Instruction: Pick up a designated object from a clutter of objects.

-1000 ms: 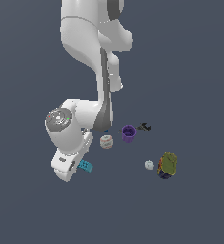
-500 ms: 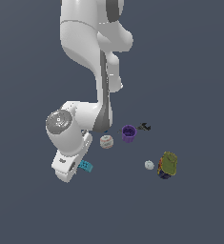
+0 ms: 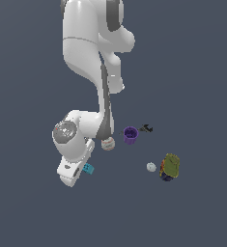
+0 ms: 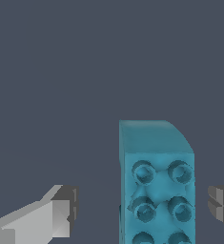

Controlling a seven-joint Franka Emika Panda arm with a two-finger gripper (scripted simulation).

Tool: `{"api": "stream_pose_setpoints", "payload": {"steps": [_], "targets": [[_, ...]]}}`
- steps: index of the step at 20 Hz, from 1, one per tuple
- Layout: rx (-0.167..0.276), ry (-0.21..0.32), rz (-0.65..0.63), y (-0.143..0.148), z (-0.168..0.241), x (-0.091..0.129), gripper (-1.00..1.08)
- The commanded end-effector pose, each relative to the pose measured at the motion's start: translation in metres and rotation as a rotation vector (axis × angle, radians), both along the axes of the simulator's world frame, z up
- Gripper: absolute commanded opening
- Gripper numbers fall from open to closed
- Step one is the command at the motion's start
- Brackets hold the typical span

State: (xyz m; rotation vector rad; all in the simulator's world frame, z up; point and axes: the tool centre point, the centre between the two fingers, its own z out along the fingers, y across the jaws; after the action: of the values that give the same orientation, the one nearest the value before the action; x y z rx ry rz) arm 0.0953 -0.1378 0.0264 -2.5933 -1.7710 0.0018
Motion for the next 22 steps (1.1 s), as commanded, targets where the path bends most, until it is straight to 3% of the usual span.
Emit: {"api": "stream_pose_setpoints", "payload": {"steps": [1,3,4,22], "targets": [[0.0,-0.002,0.001,0.0,-0.004,0.001,1.0],[0.0,-0.002,0.001,0.0,-0.004,0.002,1.0],[0.0,-0.002,0.001,0.0,-0.004,0.002,-1.0],[0.0,-0.002,0.001,0.004,0.012,-0.001,-1.0]]}}
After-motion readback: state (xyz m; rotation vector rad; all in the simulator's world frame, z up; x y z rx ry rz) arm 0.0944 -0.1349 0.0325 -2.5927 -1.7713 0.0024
